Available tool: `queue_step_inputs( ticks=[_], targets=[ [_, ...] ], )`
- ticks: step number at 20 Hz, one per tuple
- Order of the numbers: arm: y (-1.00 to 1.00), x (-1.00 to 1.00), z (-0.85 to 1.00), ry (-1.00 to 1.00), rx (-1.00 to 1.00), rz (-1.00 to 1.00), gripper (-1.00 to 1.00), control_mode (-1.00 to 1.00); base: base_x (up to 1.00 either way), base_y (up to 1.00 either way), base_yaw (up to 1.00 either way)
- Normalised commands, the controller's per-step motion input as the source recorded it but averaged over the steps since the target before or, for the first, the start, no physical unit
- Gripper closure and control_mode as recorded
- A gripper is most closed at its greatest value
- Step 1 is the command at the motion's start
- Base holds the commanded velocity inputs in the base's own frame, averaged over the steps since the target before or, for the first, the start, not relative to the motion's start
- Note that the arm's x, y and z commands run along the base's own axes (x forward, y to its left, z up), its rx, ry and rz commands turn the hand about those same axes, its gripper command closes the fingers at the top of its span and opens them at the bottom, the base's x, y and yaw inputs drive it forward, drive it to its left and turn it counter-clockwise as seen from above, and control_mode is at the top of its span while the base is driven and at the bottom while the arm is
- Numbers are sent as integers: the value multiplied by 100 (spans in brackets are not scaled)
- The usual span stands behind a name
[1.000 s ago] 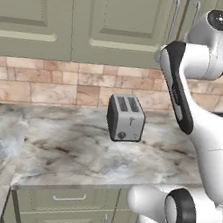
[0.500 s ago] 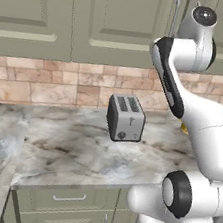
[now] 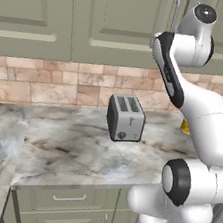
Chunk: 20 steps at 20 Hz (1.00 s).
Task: Pick the bar soap and soap dispenser from the cabinet and place them on the counter.
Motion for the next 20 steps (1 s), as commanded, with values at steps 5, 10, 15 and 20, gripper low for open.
queue_step_inputs(
  ticks=[5, 10, 15, 20],
  targets=[
    [-1, 34, 6, -2, 0, 2, -100, -100, 0, 0, 0],
    [-1, 41, 0, -1, 0, 5, -100, -100, 0, 0, 0],
    [-12, 30, 0, -2, 0, 3, -100, -100, 0, 0, 0],
    [-1, 11, -1, -2, 0, 4, -100, -100, 0, 0, 0]
  ],
)
